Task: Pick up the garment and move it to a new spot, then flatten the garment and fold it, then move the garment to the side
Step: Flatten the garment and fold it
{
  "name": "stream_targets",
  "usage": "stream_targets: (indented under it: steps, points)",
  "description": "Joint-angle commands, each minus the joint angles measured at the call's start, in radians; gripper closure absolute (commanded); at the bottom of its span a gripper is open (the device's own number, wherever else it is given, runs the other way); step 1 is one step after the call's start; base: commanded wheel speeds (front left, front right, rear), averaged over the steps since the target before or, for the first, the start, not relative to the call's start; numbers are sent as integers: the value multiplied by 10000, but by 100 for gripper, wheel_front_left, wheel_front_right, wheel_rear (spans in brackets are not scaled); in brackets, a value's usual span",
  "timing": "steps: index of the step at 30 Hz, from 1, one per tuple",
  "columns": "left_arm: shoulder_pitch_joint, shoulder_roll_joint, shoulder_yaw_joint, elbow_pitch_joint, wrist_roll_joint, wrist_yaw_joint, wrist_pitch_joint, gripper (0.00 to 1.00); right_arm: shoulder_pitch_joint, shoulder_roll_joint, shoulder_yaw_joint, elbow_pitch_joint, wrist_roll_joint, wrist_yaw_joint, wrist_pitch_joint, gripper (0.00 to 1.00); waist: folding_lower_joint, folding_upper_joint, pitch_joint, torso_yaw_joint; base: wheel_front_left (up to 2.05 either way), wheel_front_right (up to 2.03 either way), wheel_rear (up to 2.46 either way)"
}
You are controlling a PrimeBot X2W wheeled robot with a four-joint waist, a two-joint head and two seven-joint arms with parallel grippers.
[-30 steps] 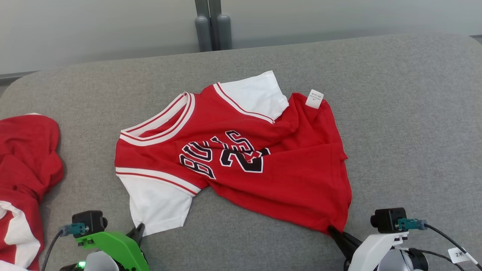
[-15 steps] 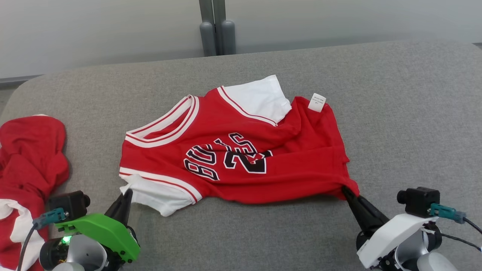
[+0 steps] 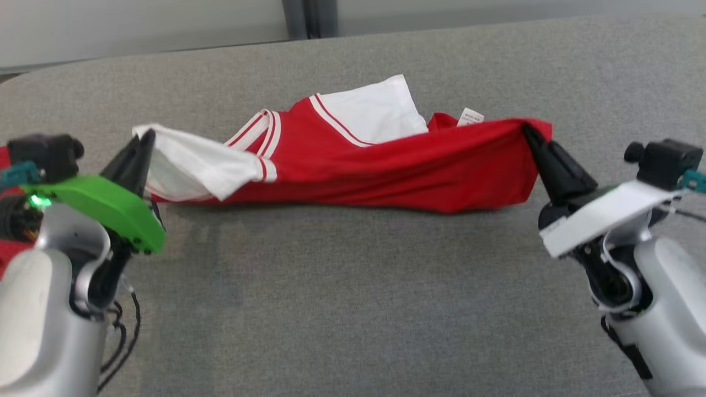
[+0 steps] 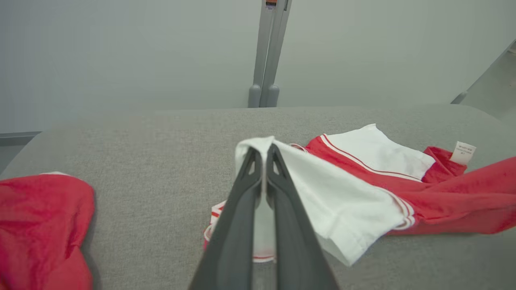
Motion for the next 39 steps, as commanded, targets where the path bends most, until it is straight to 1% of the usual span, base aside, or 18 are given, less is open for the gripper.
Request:
stream_targets:
  steps: [1, 3, 7, 11, 16, 23, 29, 31, 34, 36, 39]
  points:
    - [-809, 219, -92, 277, 110, -81, -3, 100, -706, -149, 67, 162, 162, 7, -71, 100, 0, 0, 902, 35, 0, 0, 0]
    - [-1916, 364, -321, 806, 238, -152, -59, 100, -1729, -324, 232, 519, 294, 7, -94, 100, 0, 0, 1358, 58, 0, 0, 0]
    - [-4270, 719, -770, 1808, 500, -227, -302, 100, -4023, -433, 589, 1255, 621, 9, -198, 100, 0, 0, 2309, 70, 0, 0, 0]
    - [-6484, 923, -1444, 2713, 447, -239, -566, 100, -6275, -561, 1044, 2103, 714, 9, -305, 100, 0, 0, 3048, 134, 0, 0, 0]
    - [-8895, 1131, -2211, 3721, 213, -236, -1042, 100, -8734, -672, 1457, 3192, 809, 7, -635, 100, 0, 0, 3656, 195, 0, 0, 0]
    - [-11918, 1080, -2879, 5377, -120, -237, -2093, 100, -11662, -840, 2037, 4750, 675, 9, -1500, 100, 0, 0, 4040, 300, 0, 0, 0]
    - [-13498, 1083, -3370, 6523, -344, -238, -2872, 100, -13334, -937, 2691, 5641, 517, 7, -2055, 100, 0, 0, 4026, 343, 0, 0, 0]
    - [-13730, 1076, -3545, 6777, -386, -239, -3212, 100, -13609, -941, 2850, 5861, 565, 7, -2219, 100, 0, 0, 3964, 347, 0, 0, 0]
    - [-14006, 1050, -3781, 7115, -639, -239, -3444, 100, -13757, -887, 3101, 6137, 778, 7, -2311, 100, 0, 0, 3880, 348, 0, 0, 0]
    - [-13989, 1027, -4103, 7276, -842, -239, -3361, 100, -13637, -893, 3393, 6303, 954, 9, -2283, 100, 0, 0, 3826, 371, 0, 0, 0]
    - [-13481, 1086, -4700, 7307, -1211, -239, -3245, 100, -13142, -910, 3986, 6533, 1294, 7, -2182, 100, 0, 0, 3691, 394, 0, 0, 0]
